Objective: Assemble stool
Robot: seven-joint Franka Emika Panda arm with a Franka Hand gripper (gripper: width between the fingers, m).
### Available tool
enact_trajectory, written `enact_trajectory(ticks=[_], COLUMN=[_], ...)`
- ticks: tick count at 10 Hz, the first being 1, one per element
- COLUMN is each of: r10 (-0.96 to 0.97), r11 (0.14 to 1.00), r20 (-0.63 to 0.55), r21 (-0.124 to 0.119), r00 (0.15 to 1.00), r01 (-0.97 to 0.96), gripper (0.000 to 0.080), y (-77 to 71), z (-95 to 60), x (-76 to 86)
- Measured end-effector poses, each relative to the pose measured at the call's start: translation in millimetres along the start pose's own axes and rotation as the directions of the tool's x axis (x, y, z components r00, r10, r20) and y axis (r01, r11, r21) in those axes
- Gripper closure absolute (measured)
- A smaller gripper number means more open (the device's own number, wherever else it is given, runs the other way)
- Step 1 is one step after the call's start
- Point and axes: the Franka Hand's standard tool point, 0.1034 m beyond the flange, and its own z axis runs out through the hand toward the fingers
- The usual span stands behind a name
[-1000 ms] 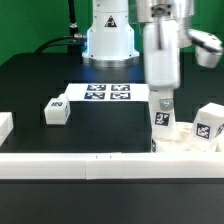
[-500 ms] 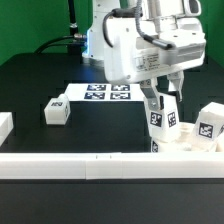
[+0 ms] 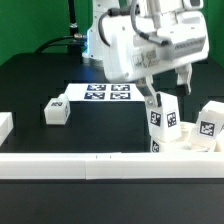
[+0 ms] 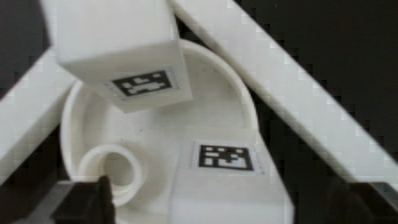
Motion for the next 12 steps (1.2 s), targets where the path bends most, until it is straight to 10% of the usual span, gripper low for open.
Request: enact_trajectory(ticks=[5, 8, 12], r10=[-0.407, -0.741, -0.918], r11=[0.913, 0.668, 0.39], r20=[0.018, 0.011, 0.035], r21=[-0.008, -0.083, -0.087], r00=[0.913, 0.671, 0.394], r01=[0.407, 0.739, 0.917], gripper=[0.0151, 0.0151, 0.0151], y=[-0.6, 7.4, 5.4], z=[-9.4, -7.4, -8.6], x=[-7.3, -13.4, -17.9])
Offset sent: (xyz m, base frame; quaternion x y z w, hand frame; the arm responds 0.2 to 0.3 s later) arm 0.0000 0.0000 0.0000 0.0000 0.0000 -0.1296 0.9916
